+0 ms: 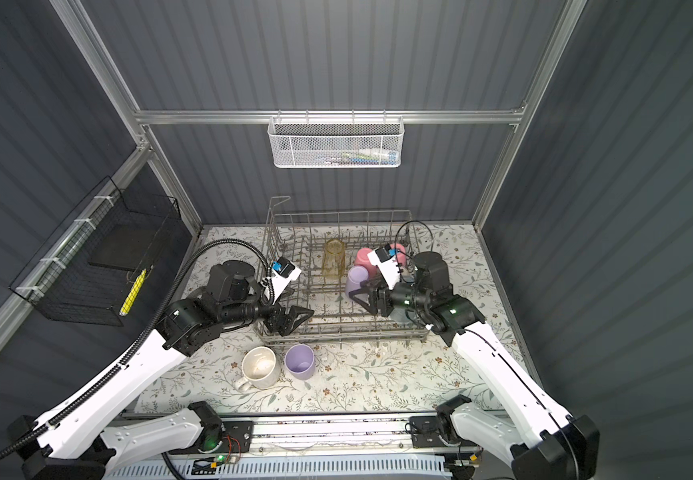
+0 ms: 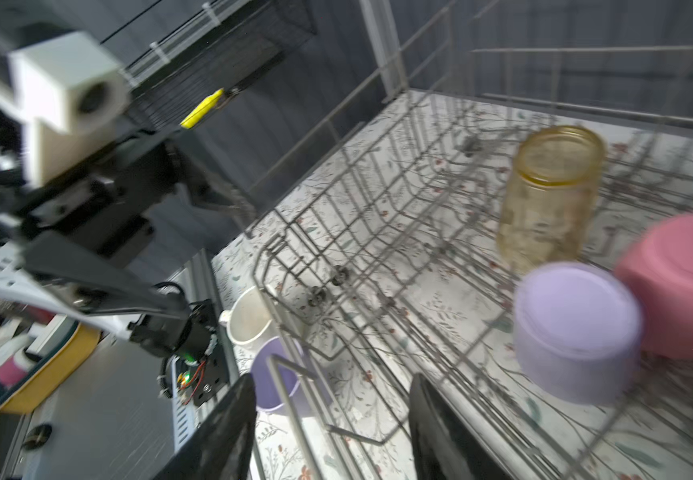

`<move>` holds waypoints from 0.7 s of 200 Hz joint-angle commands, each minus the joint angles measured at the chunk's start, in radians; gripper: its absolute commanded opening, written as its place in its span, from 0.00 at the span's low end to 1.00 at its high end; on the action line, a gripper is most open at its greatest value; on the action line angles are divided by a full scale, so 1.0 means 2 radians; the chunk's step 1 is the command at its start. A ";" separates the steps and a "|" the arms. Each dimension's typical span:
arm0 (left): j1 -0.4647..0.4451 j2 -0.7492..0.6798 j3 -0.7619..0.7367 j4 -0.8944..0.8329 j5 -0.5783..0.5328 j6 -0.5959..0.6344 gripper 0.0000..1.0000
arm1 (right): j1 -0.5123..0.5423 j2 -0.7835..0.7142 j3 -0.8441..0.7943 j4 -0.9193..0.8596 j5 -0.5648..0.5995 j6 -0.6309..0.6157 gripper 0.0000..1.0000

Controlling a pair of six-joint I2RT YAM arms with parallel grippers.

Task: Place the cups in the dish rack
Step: 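Swing the right gripper toward the lilac cup while the left arm draws back, then lower the right gripper onto the lilac cup's rim and close it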

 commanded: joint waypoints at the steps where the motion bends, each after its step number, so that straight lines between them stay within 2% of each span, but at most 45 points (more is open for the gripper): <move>1: -0.001 -0.023 -0.017 0.037 -0.061 -0.015 0.90 | 0.055 -0.010 0.017 -0.047 0.039 -0.080 0.60; 41: -0.001 -0.025 -0.022 0.059 -0.098 -0.030 0.90 | 0.146 0.015 0.045 -0.112 0.092 -0.121 0.60; 99: 0.000 -0.024 -0.015 0.077 -0.224 -0.062 0.90 | 0.254 0.099 0.063 -0.139 0.163 -0.153 0.59; 112: 0.001 -0.023 -0.011 0.077 -0.250 -0.072 0.90 | 0.273 0.124 0.076 -0.145 0.177 -0.163 0.57; 118: 0.001 -0.020 -0.006 0.074 -0.263 -0.078 0.90 | 0.279 0.134 0.081 -0.148 0.202 -0.166 0.56; 140: 0.004 -0.013 0.011 0.058 -0.294 -0.087 0.90 | 0.303 0.174 0.099 -0.154 0.218 -0.179 0.54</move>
